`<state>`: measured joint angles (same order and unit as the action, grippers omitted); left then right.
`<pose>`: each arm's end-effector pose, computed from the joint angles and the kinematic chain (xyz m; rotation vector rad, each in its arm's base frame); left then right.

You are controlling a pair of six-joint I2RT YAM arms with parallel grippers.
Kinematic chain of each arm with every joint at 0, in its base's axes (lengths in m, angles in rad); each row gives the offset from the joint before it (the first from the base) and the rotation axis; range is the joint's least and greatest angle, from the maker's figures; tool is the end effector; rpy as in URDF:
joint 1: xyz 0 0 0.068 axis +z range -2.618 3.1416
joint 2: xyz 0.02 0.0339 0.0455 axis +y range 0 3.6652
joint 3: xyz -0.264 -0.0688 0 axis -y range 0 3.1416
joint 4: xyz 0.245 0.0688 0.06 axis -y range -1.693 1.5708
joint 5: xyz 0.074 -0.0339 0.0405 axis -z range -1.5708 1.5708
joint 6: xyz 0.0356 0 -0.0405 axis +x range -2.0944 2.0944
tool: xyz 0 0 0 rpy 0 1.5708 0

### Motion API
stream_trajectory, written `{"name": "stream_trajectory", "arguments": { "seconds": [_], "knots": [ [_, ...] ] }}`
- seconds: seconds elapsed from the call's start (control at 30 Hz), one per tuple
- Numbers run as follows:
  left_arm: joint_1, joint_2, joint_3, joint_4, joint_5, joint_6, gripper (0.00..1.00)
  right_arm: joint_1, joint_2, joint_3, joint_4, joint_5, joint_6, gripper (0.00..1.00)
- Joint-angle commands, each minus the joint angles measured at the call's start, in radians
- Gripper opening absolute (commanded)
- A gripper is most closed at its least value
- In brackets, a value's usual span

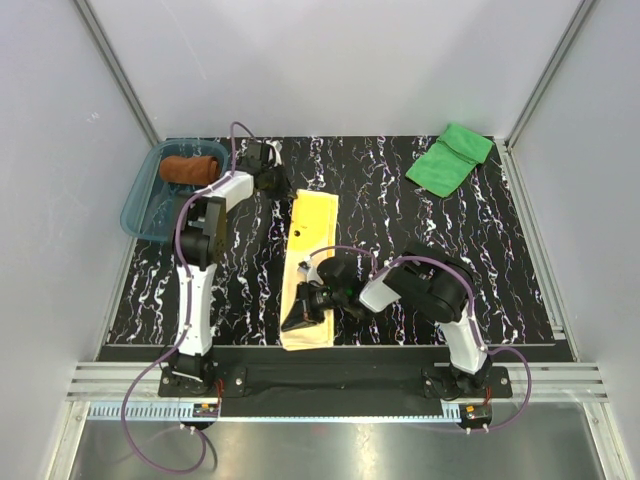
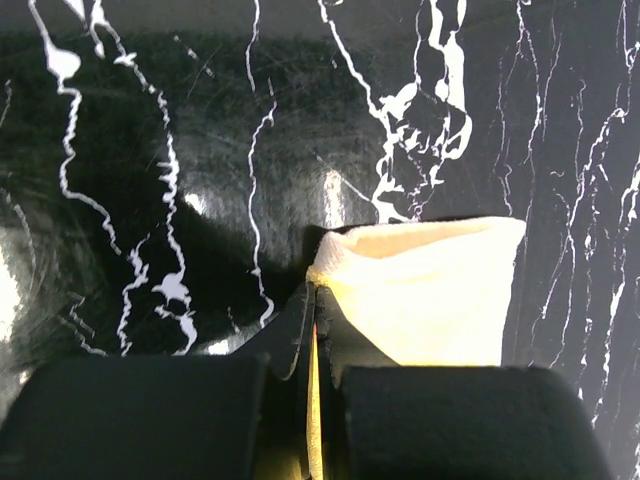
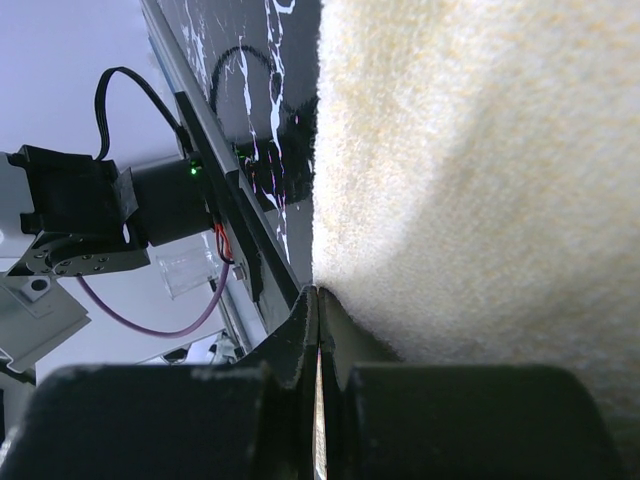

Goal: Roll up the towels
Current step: Fold the towel

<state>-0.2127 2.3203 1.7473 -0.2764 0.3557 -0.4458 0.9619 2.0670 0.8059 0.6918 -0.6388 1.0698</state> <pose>0.4951 -0.1196 0.1437 -0.1211 2.4779 -0.7229 0.1907 0.3106 0.0753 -0.3305 2.6281 1.6666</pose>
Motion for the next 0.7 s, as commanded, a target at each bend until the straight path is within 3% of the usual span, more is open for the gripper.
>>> {"name": "stream_trajectory", "arguments": {
  "seconds": [0.0, 0.27, 0.3, 0.33, 0.43, 0.53, 0.67],
  "knots": [
    [0.009, 0.030, 0.079, 0.019, 0.000, 0.028, 0.00, 0.017, 0.079, -0.036, -0.103, 0.041, -0.036, 0.00],
    [0.016, 0.067, 0.159, -0.043, -0.058, 0.058, 0.00, 0.015, 0.082, -0.011, -0.126, 0.034, -0.051, 0.00],
    [0.018, 0.060, 0.150, -0.038, -0.057, 0.056, 0.06, 0.015, 0.073, -0.005, -0.141, 0.037, -0.070, 0.00],
    [0.019, 0.053, 0.144, -0.034, -0.064, 0.055, 0.24, 0.015, 0.065, 0.013, -0.188, 0.047, -0.082, 0.00],
    [0.030, 0.019, 0.135, -0.041, -0.092, 0.053, 0.64, 0.014, 0.029, 0.064, -0.305, 0.073, -0.145, 0.00],
    [0.053, -0.013, 0.149, -0.049, -0.090, 0.036, 0.79, 0.001, -0.007, 0.104, -0.394, 0.090, -0.192, 0.00],
    [0.073, -0.068, 0.164, -0.079, -0.095, 0.016, 0.82, -0.017, -0.054, 0.150, -0.507, 0.116, -0.238, 0.03]
  ]
}}
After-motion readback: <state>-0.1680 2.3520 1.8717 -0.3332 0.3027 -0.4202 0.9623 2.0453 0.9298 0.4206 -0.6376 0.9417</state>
